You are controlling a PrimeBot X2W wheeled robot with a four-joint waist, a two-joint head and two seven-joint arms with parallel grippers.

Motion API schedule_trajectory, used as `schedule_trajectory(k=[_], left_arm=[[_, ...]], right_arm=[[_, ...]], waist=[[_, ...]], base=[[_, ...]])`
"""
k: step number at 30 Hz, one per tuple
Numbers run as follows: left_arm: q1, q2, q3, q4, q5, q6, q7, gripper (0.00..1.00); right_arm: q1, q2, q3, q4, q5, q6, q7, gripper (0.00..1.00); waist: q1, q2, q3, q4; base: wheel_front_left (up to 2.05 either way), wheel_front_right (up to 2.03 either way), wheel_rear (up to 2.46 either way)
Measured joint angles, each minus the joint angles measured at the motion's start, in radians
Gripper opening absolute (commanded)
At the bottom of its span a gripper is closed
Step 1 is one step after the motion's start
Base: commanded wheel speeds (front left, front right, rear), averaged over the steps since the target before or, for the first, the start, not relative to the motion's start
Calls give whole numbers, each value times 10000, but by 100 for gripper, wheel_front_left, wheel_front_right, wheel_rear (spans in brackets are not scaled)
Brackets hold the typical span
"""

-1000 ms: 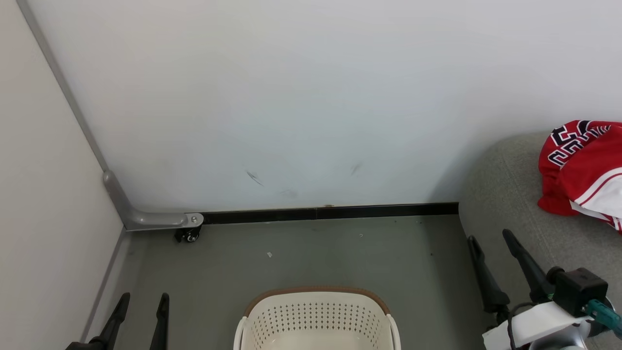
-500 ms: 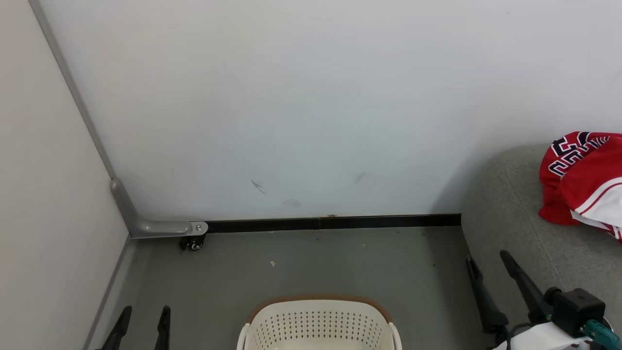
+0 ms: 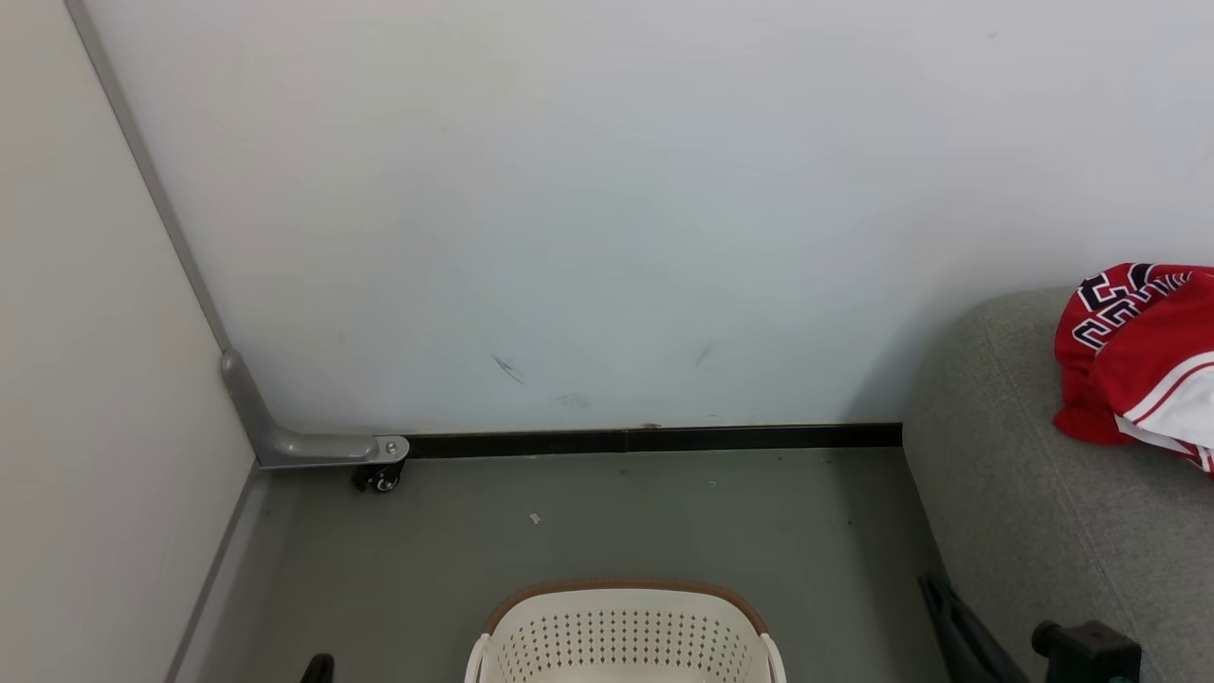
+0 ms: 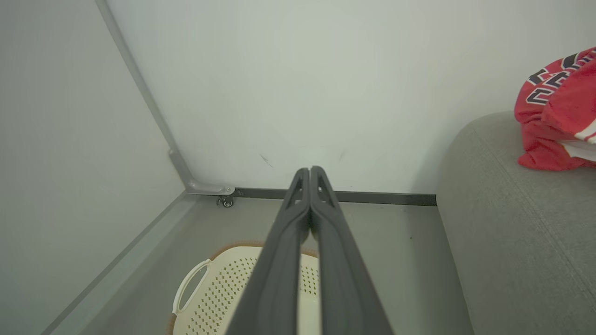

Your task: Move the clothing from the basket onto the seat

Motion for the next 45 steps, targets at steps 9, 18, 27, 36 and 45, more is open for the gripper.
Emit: schedule_trajectory(k=[9,18,27,36,45], left_arm=[[114,-207,10,322,-685,-90,190,0],[-11,-341,249,506,-1946,-194,552,0],[-315,-460,508,640,-2961,-368,851,0],[-486,-541,748,698,-3939,-545,1149,0],[-737,-635,974,809,-4978,-719,1490,0]], right_arm=[[230,98,0,307,648,-2,40,0],[185,113,-174,458,2464,-2,451,0],[-59,123,-364,575,3707,0,769,0],[-241,130,-479,652,4876,-2,1108,0],[-436,136,-677,713,6190,-2,1402,0]], waist=[[0,0,21,-10],[3,0,93,-44],[57,0,212,-111],[132,0,307,-188],[173,0,392,-262]], base=[[0,0,0],[0,0,0],[0,0,0],[0,0,0],[0,0,0]])
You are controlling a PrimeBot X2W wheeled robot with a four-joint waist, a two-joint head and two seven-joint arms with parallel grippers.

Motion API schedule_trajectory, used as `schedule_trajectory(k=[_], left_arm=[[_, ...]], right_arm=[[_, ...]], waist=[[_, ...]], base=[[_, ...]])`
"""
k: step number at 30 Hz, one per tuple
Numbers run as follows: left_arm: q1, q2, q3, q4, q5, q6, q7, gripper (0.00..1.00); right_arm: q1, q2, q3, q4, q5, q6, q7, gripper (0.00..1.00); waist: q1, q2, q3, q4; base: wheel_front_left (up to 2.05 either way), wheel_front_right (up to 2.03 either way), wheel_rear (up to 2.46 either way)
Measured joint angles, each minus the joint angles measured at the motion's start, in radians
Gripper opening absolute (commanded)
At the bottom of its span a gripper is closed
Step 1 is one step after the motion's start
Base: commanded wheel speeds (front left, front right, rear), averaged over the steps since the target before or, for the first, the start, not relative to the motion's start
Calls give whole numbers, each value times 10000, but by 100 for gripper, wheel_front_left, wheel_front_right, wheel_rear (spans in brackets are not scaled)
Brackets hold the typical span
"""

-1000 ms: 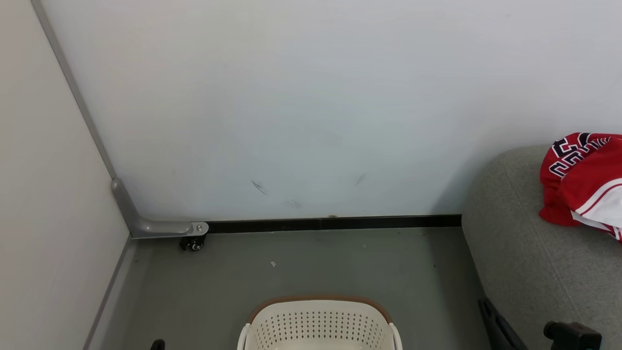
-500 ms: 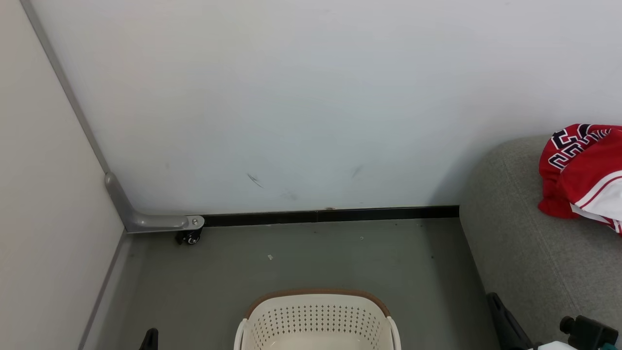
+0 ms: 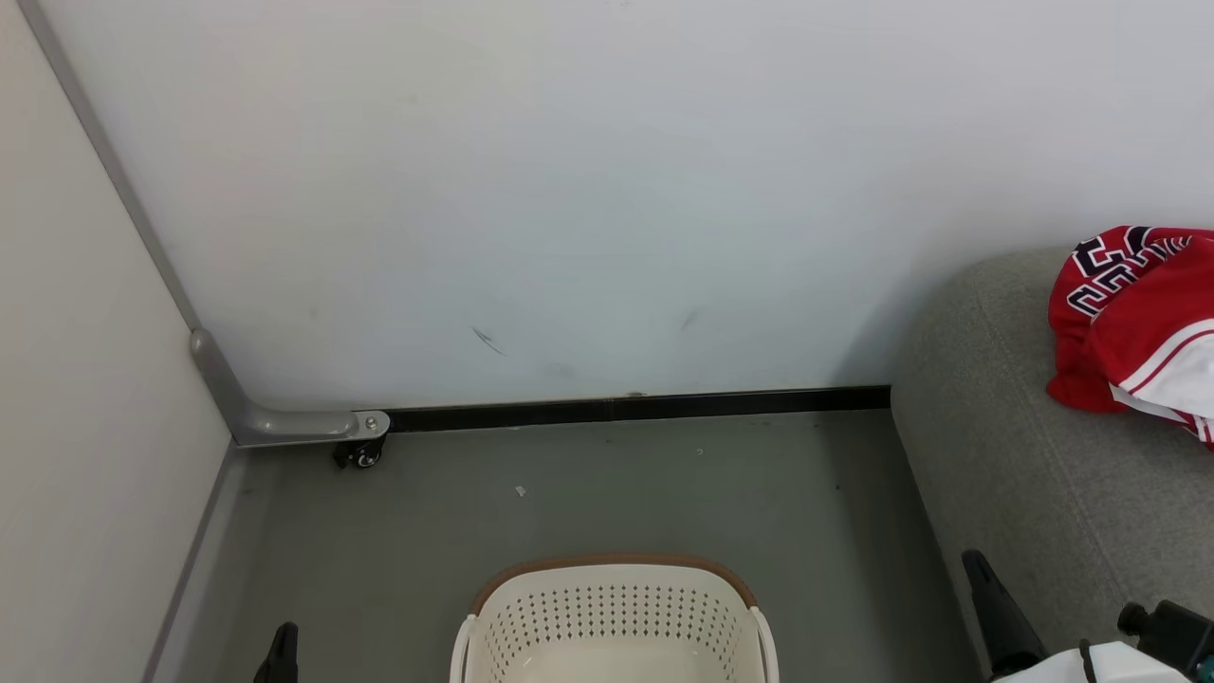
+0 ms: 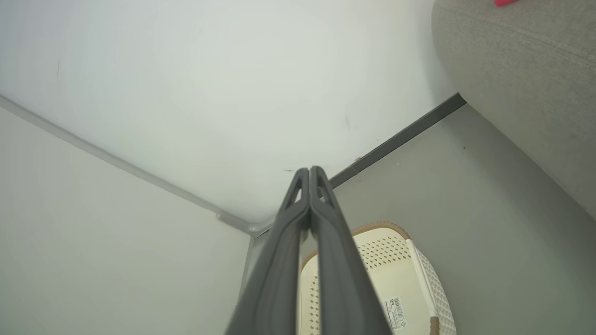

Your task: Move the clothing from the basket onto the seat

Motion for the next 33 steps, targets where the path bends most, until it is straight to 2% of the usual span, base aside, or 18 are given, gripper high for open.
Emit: schedule_trajectory(k=[6,21,33], left_arm=[[-152,-109,163,98,-713,-138,194,0],[-682,-232,562,384,-2439,-385,725,0],[-1109,-433,878,604,-3879,-623,1135,0]], right_arm=[[-60,0,-86,81,878,0,251,0],[-453,-2,-370,370,3085,0,779,0],[-834,-2,-600,591,4803,2,1162,0]], waist=[[-9,0,66,-37],[-133,0,357,-128],[-162,0,582,-202]], base=[[0,0,0],[0,0,0],[0,0,0]])
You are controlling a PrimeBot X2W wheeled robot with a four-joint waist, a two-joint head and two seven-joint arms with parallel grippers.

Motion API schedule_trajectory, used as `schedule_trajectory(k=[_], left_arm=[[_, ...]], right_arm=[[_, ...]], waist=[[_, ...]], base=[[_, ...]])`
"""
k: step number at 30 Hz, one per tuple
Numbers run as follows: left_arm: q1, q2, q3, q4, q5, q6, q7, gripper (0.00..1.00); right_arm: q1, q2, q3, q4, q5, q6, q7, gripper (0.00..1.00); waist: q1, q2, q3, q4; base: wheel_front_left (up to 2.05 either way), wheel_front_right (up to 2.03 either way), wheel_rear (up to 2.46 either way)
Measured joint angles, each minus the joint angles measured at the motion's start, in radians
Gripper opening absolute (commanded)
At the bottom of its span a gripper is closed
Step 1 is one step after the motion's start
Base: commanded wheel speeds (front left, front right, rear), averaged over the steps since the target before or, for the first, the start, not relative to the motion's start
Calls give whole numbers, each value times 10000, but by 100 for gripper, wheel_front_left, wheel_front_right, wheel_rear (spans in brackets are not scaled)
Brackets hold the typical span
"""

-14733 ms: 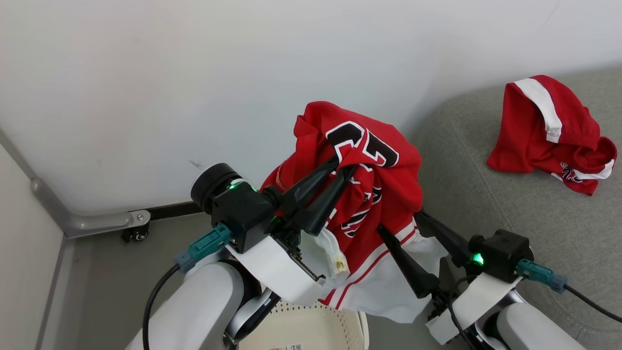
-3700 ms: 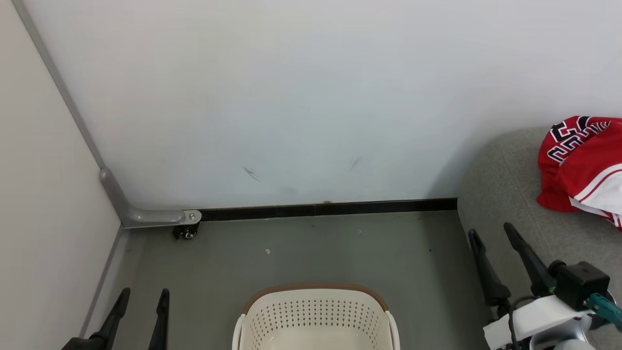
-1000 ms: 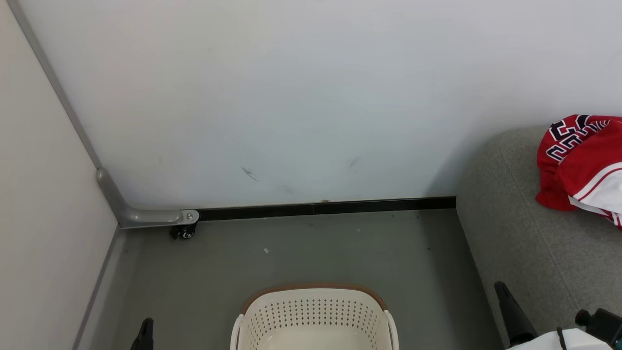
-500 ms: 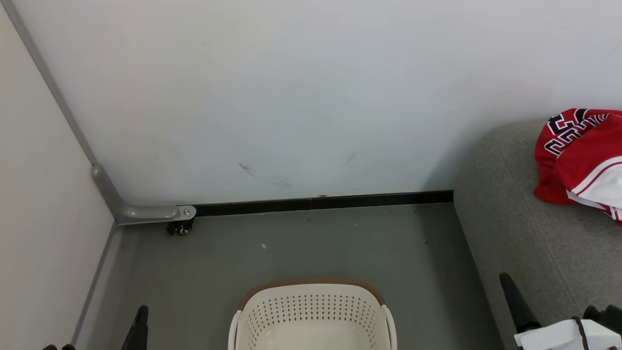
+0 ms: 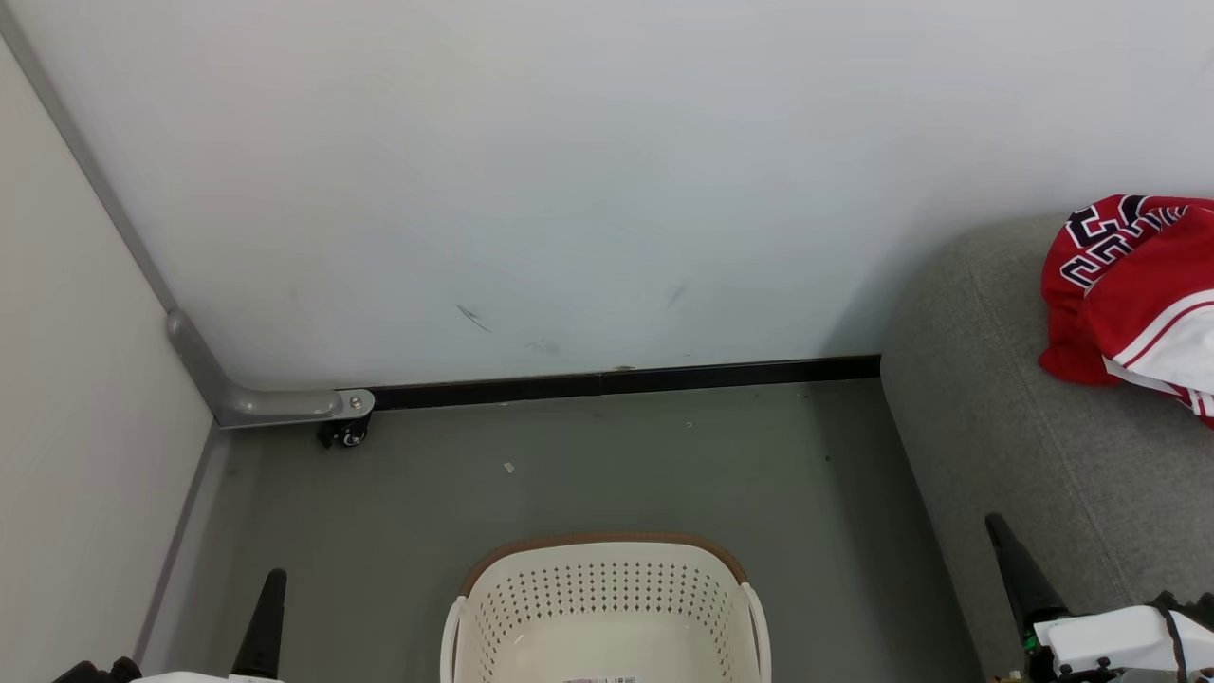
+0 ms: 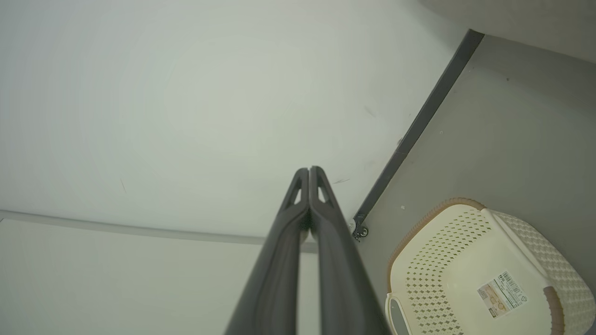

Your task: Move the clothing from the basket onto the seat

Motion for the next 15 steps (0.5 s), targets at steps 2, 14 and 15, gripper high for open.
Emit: schedule_trajectory(k=[2,14,15], left_arm=[[-35,-13,58,44,-198,-67,61,0],[-426,-127,385,270,-1572,-261,464,0],[-446,-140,412,299,-1722,-301,499,0]], right_arm=[[-18,0,-36,25,316,0,35,0],[-416,-2,-238,171,2079,0,506,0],[-417,-2,-265,194,2209,0,531,0]], waist=[[-1,0,32,-12],[-5,0,201,-86],[-5,0,215,-92]], base=[[0,0,0],[0,0,0],[0,0,0]])
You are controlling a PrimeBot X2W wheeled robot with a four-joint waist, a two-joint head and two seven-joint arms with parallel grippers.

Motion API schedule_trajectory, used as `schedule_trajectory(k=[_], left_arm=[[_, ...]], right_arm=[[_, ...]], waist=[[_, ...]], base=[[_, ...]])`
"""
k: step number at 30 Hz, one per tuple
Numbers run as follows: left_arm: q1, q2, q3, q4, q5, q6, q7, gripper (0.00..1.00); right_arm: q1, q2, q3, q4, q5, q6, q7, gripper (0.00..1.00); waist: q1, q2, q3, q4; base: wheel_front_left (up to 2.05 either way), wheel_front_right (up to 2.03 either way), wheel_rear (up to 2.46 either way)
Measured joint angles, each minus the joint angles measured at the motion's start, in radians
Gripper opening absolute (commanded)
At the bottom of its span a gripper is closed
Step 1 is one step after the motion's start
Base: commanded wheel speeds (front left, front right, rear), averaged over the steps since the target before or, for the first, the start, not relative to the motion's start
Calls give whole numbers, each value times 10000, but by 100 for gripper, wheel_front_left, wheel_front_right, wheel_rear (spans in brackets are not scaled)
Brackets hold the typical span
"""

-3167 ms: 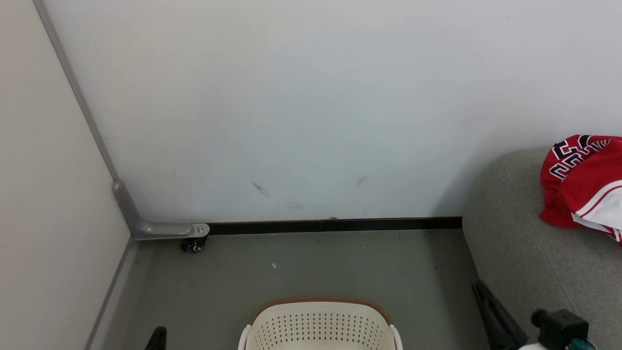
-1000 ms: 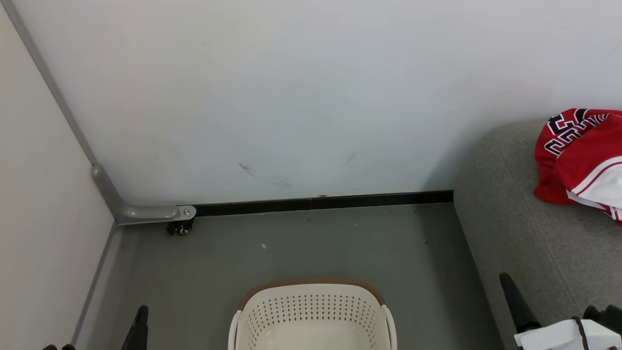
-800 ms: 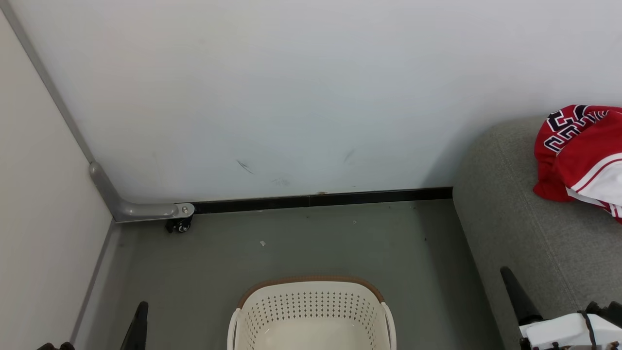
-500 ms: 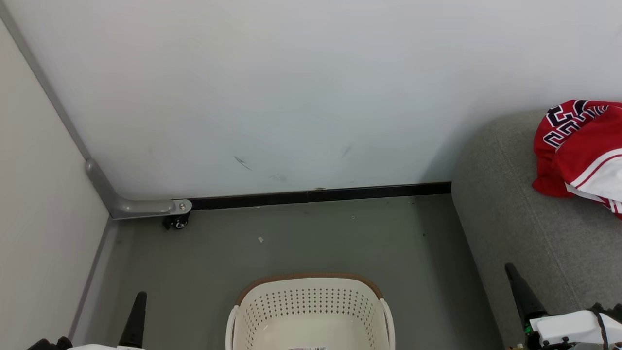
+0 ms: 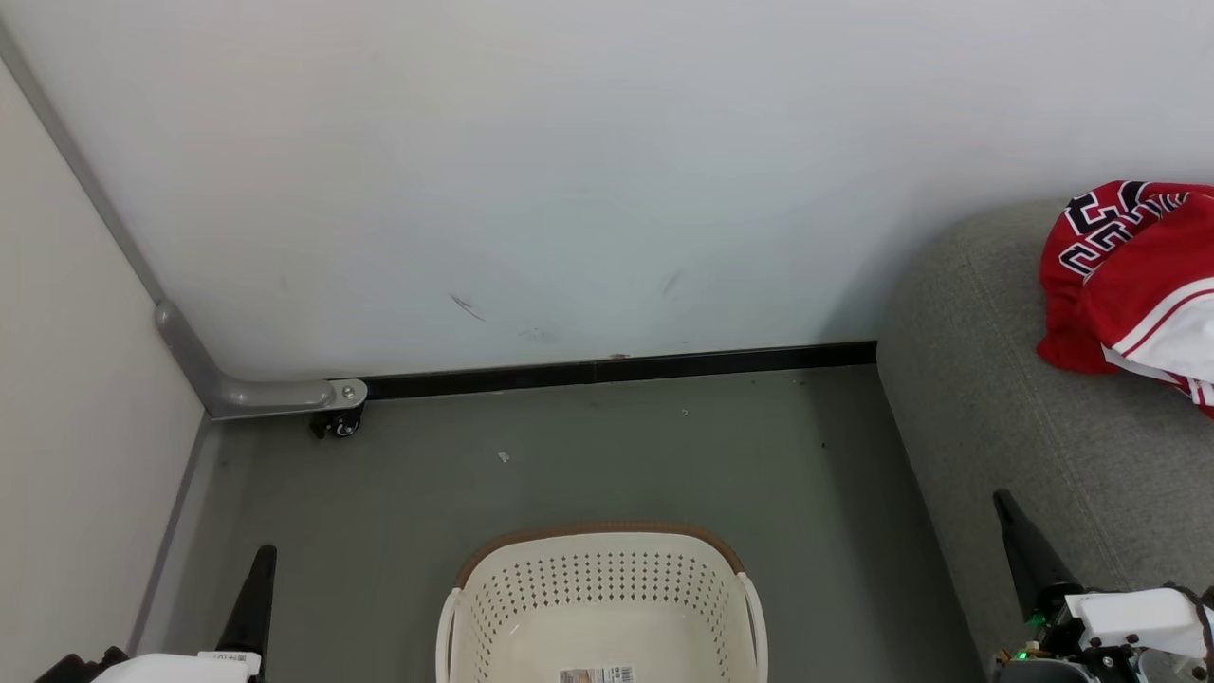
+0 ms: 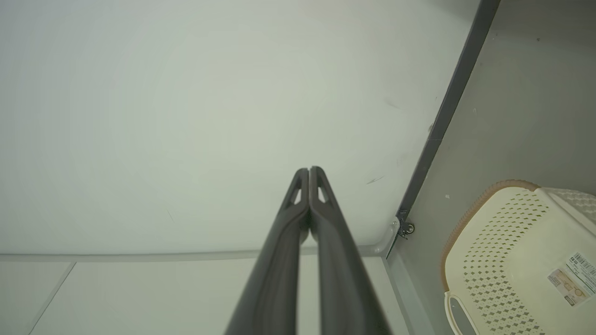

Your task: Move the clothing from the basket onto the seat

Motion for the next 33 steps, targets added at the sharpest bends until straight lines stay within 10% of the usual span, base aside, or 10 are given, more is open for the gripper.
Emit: schedule_trajectory(k=[33], left_arm=[[-401,-165,272,226,-1089,-219,318,0]], right_arm=[[-364,-2,-173,188,1383,0,343,0]], waist=[[-2,0,119,-54]], base=[[0,0,0]])
